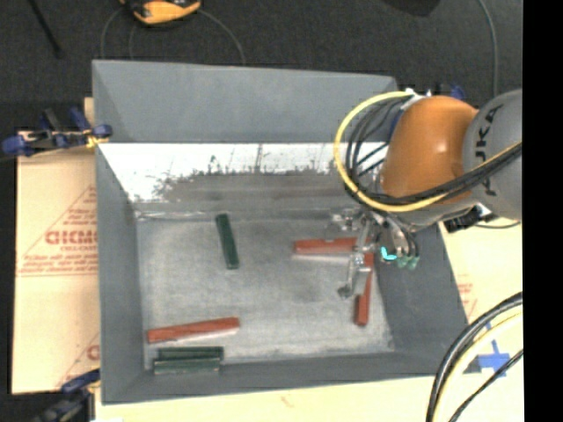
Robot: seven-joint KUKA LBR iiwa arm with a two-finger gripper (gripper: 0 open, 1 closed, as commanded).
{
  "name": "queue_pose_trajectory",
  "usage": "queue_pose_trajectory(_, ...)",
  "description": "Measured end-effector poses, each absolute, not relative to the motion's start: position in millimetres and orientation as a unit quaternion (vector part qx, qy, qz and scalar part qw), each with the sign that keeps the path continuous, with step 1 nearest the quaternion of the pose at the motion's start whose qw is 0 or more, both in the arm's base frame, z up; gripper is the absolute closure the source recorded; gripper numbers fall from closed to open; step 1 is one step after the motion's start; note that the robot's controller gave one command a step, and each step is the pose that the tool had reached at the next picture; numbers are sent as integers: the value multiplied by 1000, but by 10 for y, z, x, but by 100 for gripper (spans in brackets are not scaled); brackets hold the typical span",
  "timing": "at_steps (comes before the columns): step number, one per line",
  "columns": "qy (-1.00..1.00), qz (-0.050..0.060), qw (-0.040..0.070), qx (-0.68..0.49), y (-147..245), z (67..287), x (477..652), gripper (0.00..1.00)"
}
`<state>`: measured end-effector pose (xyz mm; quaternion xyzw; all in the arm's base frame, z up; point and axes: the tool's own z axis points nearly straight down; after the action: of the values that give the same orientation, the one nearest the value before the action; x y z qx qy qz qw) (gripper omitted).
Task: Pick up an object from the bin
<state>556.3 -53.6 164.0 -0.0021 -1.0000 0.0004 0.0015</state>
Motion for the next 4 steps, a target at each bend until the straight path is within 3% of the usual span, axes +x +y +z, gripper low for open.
queue_pose_trajectory(2,-1000,1,-3,0,-540,1662,5599,0)
queue_pose_trajectory(3,-999,0,6,33,-510,1411,5522,0)
queue_pose_trajectory(4,-998,2,-10,61,-324,1213,6043,0)
